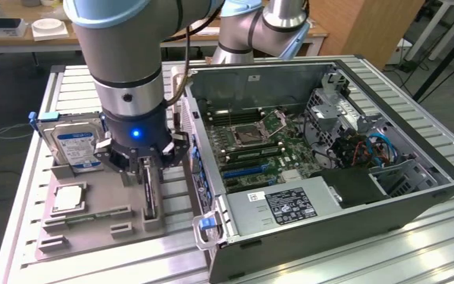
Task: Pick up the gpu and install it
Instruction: 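Pick up the gpu and move the gpu toward the slot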
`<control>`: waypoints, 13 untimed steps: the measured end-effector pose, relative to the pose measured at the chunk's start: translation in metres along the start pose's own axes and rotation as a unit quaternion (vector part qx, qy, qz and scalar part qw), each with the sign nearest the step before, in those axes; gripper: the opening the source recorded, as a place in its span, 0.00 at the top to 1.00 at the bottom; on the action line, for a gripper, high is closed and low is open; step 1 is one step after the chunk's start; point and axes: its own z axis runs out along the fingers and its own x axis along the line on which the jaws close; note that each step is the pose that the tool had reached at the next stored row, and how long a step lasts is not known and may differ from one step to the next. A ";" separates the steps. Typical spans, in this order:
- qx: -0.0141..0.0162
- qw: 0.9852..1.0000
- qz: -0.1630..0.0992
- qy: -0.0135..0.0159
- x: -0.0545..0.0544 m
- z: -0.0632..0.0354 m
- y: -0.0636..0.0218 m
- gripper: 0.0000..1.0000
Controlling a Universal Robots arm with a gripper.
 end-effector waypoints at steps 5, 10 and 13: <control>0.000 1.000 0.000 0.000 0.002 0.0091 0.0006 0.58; 0.000 1.000 -0.001 0.000 0.003 0.0182 0.0013 0.58; 0.000 1.000 -0.001 0.000 0.004 0.0236 0.0019 0.58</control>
